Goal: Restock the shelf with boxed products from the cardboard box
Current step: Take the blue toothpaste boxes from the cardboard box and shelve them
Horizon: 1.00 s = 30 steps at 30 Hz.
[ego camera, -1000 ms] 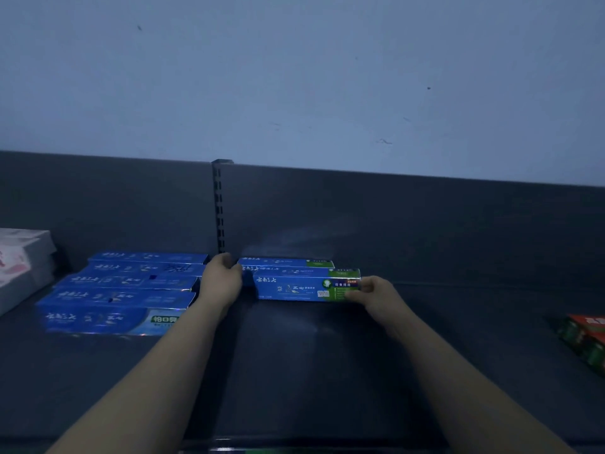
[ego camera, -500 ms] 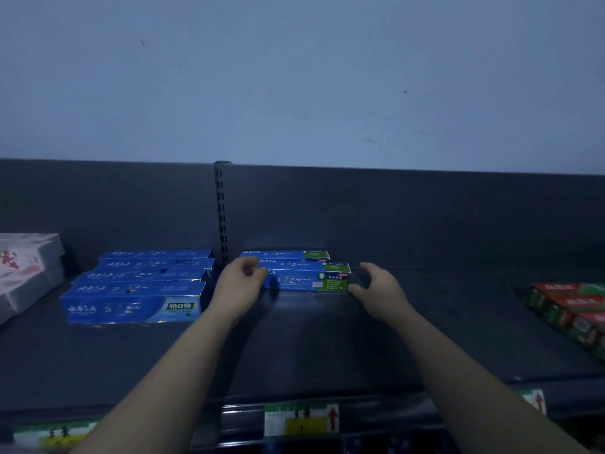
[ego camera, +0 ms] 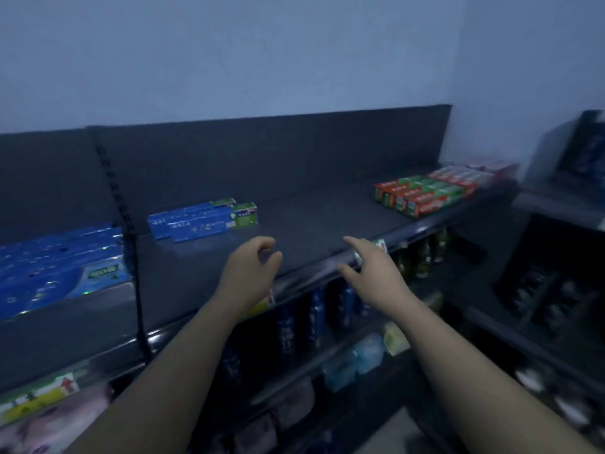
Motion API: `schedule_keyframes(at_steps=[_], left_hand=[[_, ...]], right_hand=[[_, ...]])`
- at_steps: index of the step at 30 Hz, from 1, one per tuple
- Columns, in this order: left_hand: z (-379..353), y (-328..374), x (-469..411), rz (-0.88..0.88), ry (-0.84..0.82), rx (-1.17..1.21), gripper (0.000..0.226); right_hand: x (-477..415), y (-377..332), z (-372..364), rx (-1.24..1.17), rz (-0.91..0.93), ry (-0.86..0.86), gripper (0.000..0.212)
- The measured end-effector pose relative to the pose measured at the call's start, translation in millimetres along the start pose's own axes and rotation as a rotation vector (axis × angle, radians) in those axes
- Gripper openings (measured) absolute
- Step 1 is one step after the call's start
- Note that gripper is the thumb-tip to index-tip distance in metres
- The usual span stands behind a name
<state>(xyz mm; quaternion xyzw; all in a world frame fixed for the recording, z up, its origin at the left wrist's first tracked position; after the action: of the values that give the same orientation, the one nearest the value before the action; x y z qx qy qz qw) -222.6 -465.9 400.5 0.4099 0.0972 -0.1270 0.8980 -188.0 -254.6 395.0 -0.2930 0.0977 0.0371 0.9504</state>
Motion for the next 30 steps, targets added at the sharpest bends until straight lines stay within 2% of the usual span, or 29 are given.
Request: schedule_keyframes(at_steps=[4,9,20,25,30], left_hand=[[-56,39,34,-0.130,-0.197,-0.014,0.035],[-139,78,79,-0.215,-0.437,0.091,0.032],[-342,156,192,-0.264,-0.960,0.086,0.036],[-425,172,242,-0.199,-1.111,0.020,0.036],[-490,171,275,-0.105,-1.168,-0.066,0.028]], right_hand=[[83,45,25,0.005,-0.183,0.036,0.057],[186,111,55,0.001,-0.451,0.106,0.054],[407,243,90,-0.056,-0.988,0.227,0.049],[481,314,83,-0.141,-1.111,0.189,0.045],[524,381,68,-0.213,-1.142,0.102,0.045]])
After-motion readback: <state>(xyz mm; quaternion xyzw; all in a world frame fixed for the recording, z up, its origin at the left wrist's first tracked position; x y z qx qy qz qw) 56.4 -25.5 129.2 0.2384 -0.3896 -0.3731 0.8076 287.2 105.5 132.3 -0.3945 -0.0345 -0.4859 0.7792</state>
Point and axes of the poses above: each hand's wrist, its own x-axis away from the middle knuckle, its own z-axis out of the back of the hand, y = z × x, the point moved 2 cm from there along -x, towards the middle knuckle, and after that the axes turned 7 degrees about -y, right-handed, at the moved point
